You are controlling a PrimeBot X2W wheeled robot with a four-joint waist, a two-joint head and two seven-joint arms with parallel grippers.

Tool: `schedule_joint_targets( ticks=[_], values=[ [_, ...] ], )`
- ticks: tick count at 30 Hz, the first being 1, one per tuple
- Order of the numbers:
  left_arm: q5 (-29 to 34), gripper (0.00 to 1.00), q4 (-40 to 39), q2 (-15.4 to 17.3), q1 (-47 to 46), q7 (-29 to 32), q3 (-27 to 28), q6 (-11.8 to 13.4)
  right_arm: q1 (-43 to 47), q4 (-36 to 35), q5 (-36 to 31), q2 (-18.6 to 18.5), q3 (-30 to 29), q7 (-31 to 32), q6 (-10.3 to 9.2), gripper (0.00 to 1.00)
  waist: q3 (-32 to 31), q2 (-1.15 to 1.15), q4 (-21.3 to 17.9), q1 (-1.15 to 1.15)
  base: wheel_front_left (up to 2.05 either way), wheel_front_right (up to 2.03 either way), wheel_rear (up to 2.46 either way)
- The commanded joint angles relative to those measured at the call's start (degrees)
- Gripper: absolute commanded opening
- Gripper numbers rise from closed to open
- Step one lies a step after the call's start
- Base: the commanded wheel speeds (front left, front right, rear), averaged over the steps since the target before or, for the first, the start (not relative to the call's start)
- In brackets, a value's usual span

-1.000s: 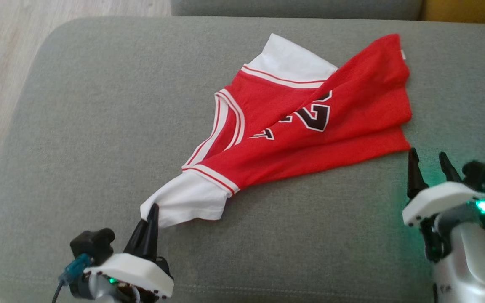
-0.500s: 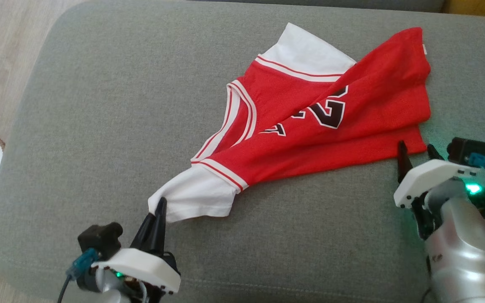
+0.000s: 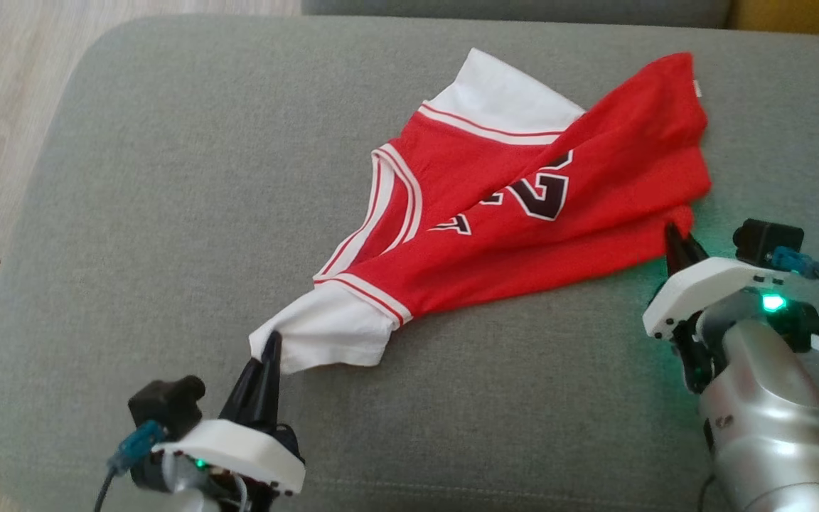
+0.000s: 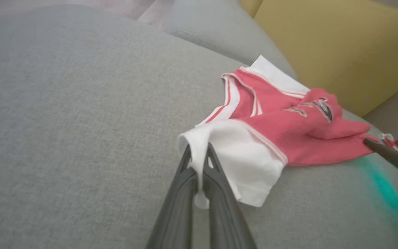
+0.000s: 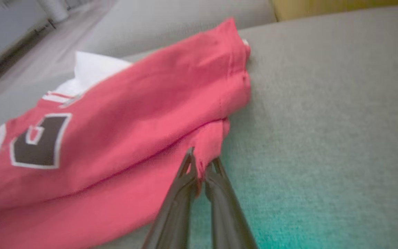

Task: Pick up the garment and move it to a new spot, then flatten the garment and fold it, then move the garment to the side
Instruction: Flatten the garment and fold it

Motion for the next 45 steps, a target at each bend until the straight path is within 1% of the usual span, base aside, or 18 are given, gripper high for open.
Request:
schedule_joint_targets(
  ticks=[1, 4, 7, 11, 14, 17, 23, 26, 29, 33, 36, 39, 42, 43, 45],
  values=[
    [-0.46, 0.0, -2.23, 0.04, -2.64, -0.57, 1.77, -0.19, -0.61, -2.17, 0.67, 0.41, 1.76, -1.38, -0.05, 0.0, -0.82, 0.0, -0.68, 0.0, 0.0, 0.0, 0.0],
    [-2.26, 0.0, -4.91, -0.32, -3.16, -0.34, 2.33, -0.82, 0.25, -5.43, 3.36, -0.1, 4.27, -5.42, -0.05, 0.0, -2.56, 0.0, -2.09, 0.0, 0.0, 0.0, 0.0],
    [-4.0, 0.0, -9.01, -0.34, -3.94, 0.09, 3.35, -1.19, 1.81, -11.07, 6.29, -1.08, 6.44, -7.75, -0.05, 0.0, -4.34, 0.0, -3.78, 0.0, 0.0, 0.0, 0.0],
    [-5.26, 0.0, -16.51, 0.68, -5.38, 1.47, 4.74, -1.15, 5.28, -22.94, 9.7, -3.49, 8.19, -9.03, -0.05, 0.0, -6.28, 0.0, -6.17, 0.0, 0.0, 0.0, 0.0],
    [-5.69, 0.0, -23.13, 2.03, -6.74, 3.11, 5.95, -0.72, 8.57, -33.37, 10.29, -5.4, 7.12, -9.12, -0.05, 0.0, -7.28, 0.0, -7.93, 0.0, 0.0, 0.0, 0.0],
    [-5.48, 0.0, -30.16, 3.88, -8.34, 5.53, 6.97, -0.09, 11.92, -44.86, 9.59, -5.86, 4.83, -7.36, -0.05, 0.0, -7.94, 0.0, -9.4, 0.0, 0.0, 0.0, 0.0],
    [-2.32, 0.0, -43.28, 8.72, -14.5, 11.27, 8.55, 0.9, 17.02, -67.34, 7.51, -4.68, -0.15, -0.67, -0.05, 0.0, -8.08, 0.0, -11.19, 0.0, 0.0, 0.0, 0.0],
    [-0.99, 0.0, -48.19, 10.81, -19.27, 14.64, 8.84, 0.79, 18.09, -76.02, 6.28, -4.05, -2.01, 2.77, -0.05, 0.0, -7.47, 0.0, -11.8, 0.0, 0.0, 0.0, 0.0],
    [-0.54, 0.0, -50.9, 12.19, -24.53, 18.24, 8.52, 0.43, 18.33, -82.05, 5.52, -3.62, -3.26, 6.17, -0.05, 0.0, -6.3, 0.0, -12.09, 0.0, 0.0, 0.0, 0.0],
    [-0.61, 0.0, -49.16, 13.46, -31.29, 21.83, 8.35, -0.3, 17.15, -85.27, 5.35, -3.28, -3.29, 9.46, -0.05, 0.0, -3.54, 0.0, -12.48, 0.0, 0.0, 0.0, 0.0],
    [-0.98, 0.0, -44.68, 13.85, -36.28, 22.99, 8.25, -1.28, 14.57, -84.09, 6.07, -3.21, -2.42, 10.82, -0.05, 0.0, -0.65, 0.0, -12.53, 0.0, 0.0, 0.0, 0.0],
    [-1.02, 0.0, -37.88, 13.82, -42.61, 22.94, 7.85, -2.86, 9.65, -79.46, 6.93, -3.88, -1.43, 11.72, -0.05, 0.0, 2.29, 0.0, -12.23, 0.0, 0.0, 0.0, 0.0],
    [-0.21, 0.0, -29.5, 13.53, -50.49, 22.35, 7.06, -4.35, 1.47, -72.65, 6.85, -4.85, -0.47, 11.83, -0.05, 0.0, 5.06, 0.0, -12.04, 0.0, 0.0, 0.0, 0.0],
    [-0.21, 0.0, -29.5, 13.53, -50.49, 22.35, 7.06, -4.35, 1.47, -72.65, 6.85, -4.85, -0.47, 11.83, -0.05, 0.0, 5.06, 0.0, -12.04, 0.0, 0.0, 0.0, 0.0],
    [1.21, 0.0, -23.44, 13.29, -56.77, 21.2, 6.31, -5.21, -5.79, -66.58, 5.34, -5.86, 0.48, 11.15, -0.05, 0.0, 6.9, 0.0, -11.83, 0.0, 0.0, 0.0, 0.0]
  ],
)
